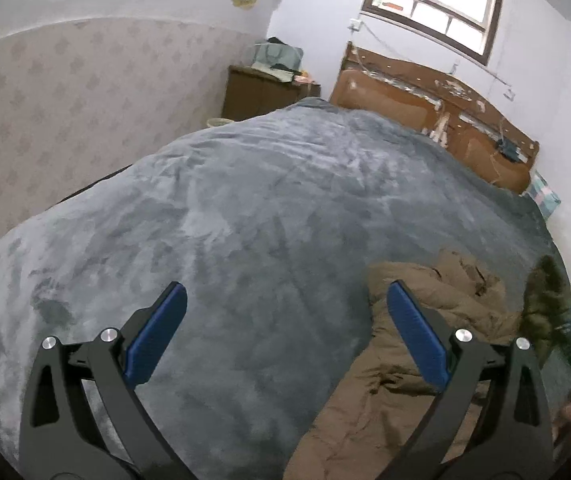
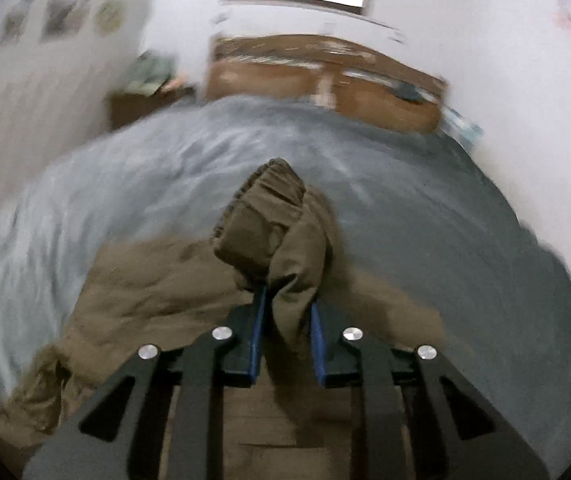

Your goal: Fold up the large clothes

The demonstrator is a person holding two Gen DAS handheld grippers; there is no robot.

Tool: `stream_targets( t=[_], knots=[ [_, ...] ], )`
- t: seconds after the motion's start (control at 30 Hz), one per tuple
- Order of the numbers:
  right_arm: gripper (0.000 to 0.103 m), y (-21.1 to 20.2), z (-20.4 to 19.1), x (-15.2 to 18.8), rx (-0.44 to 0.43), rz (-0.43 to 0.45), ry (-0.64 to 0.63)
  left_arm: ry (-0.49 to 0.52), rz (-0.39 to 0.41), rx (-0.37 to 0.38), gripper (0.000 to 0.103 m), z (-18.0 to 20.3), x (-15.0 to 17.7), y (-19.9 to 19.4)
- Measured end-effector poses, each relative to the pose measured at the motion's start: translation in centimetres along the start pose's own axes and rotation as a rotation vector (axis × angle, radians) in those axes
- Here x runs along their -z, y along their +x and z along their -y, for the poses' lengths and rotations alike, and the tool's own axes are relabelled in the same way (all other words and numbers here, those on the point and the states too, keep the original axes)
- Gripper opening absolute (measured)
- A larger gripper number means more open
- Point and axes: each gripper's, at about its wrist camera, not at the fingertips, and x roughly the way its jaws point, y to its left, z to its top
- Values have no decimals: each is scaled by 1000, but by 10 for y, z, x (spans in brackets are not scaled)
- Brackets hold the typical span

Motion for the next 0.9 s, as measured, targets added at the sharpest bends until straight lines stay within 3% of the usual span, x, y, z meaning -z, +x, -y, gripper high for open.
stream_targets(
  t=[0.07,0.17,0.3,0.43,0.57,0.63,0.77,0.9],
  knots=[
    [64,7,47,9,21,-46,78,15,-18,29,99,8,4,3],
    [67,15,137,43,149,-118,199,21,-21,65,99,18,10,3],
    [68,2,198,71,161,-135,305,71,-27,104,99,37,15,3],
    [84,-17,183,70,43,-80,263,132,-70,173,100,72,25,7],
    [84,-2,129,53,-151,-93,227,331,-98,169,100,131,47,21],
    [86,14,99,50,-155,-105,185,407,-106,143,100,152,54,34],
    [92,57,77,48,-121,-151,145,399,-160,127,100,166,55,76],
    [93,92,83,60,-30,-193,75,406,-177,-3,100,168,66,135]
  ],
)
